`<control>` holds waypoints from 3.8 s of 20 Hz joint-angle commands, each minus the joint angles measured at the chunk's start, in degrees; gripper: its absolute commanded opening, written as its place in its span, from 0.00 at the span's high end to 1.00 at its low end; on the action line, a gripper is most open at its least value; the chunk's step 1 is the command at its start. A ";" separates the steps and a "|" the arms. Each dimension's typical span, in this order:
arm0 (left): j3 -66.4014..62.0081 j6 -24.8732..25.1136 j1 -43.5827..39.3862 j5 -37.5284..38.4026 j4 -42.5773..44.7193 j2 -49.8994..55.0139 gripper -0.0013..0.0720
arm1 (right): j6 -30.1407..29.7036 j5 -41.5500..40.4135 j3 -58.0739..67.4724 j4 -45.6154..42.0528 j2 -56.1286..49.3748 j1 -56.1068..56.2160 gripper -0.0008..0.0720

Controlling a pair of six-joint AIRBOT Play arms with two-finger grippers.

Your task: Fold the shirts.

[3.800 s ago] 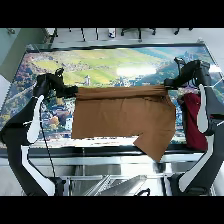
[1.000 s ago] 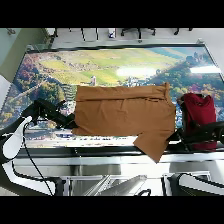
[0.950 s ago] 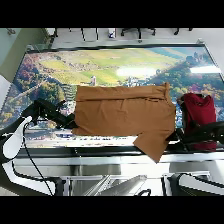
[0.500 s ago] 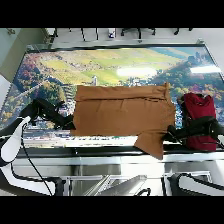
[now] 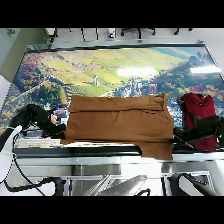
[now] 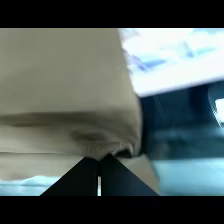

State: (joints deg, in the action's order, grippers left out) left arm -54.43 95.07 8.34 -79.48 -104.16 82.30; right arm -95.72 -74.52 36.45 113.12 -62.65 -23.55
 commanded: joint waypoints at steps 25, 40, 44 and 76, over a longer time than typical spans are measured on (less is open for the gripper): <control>-62.20 -2.23 -9.25 -5.27 0.55 34.84 0.02 | -5.97 4.37 48.98 3.61 -36.52 9.49 0.02; -59.74 -4.79 -4.70 -8.81 0.37 21.09 0.56 | -16.26 -0.39 49.00 15.08 -48.17 6.45 0.04; -59.74 -4.76 -5.95 -5.64 -9.27 21.07 0.96 | -17.62 2.60 49.05 15.15 -48.43 8.96 0.73; -63.32 -4.74 -34.18 15.19 -24.94 26.34 0.96 | -11.82 -16.24 67.56 17.27 -26.67 12.83 0.96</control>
State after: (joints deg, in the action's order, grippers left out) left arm -117.69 90.24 -30.41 -57.93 -127.98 116.46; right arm -109.01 -91.35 103.94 130.39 -89.36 -12.23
